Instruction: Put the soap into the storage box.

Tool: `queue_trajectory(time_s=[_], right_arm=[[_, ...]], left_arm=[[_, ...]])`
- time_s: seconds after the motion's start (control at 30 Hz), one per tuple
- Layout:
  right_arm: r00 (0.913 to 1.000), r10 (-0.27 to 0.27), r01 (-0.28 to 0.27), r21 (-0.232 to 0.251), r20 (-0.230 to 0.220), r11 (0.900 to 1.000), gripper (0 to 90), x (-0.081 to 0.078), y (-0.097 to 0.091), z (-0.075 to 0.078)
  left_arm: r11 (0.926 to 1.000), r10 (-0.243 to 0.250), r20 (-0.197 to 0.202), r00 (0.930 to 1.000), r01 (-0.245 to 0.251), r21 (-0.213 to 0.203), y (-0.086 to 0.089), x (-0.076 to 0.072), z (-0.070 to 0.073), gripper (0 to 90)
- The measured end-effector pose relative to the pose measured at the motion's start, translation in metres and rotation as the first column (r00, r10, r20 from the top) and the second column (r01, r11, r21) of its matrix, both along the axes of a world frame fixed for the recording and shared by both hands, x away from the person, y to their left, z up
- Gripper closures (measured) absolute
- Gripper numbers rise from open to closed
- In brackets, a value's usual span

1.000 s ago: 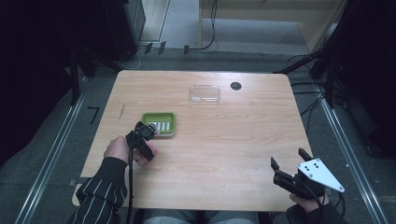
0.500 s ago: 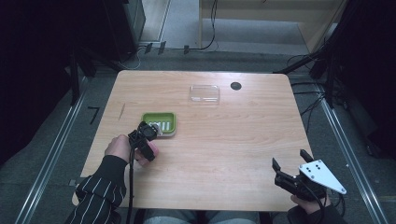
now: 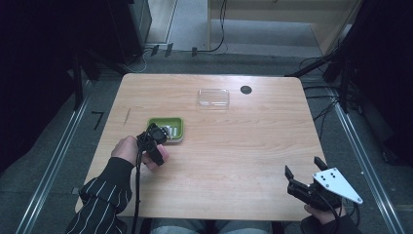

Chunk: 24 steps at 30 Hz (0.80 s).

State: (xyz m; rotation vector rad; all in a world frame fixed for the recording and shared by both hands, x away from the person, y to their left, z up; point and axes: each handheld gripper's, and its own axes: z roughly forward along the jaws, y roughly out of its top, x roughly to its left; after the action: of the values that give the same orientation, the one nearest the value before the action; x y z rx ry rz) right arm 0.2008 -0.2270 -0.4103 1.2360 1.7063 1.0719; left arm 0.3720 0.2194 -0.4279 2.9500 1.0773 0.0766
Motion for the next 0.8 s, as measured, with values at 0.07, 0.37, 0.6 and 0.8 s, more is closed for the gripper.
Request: queue_trajectory(time_s=[0.07,0.37,0.6,0.8], right_arm=[[1.0,-0.003,0.003,0.0,0.001,1.0,13.7,-0.001,0.0,0.0],[0.9999,-0.013,0.013,0.0,0.002,0.9999,13.7,-0.003,-0.003,0.0],[0.9999,-0.016,0.016,0.0,-0.002,0.9999,13.7,-0.003,-0.003,0.0],[0.9998,-0.02,0.02,-0.002,0.0,0.9998,13.7,-0.004,-0.004,0.0]], left_arm=[[0.9999,-0.014,-0.006,0.9999,0.014,-0.002,-0.001,0.001,0.002,38.8],[0.9988,-0.049,0.004,0.9988,0.049,0.0,-0.005,0.008,0.008,38.8],[0.997,-0.078,0.004,0.997,0.078,-0.003,-0.008,0.012,0.012,38.8],[0.9951,-0.099,0.008,0.9951,0.099,-0.001,-0.009,0.015,0.017,38.8]])
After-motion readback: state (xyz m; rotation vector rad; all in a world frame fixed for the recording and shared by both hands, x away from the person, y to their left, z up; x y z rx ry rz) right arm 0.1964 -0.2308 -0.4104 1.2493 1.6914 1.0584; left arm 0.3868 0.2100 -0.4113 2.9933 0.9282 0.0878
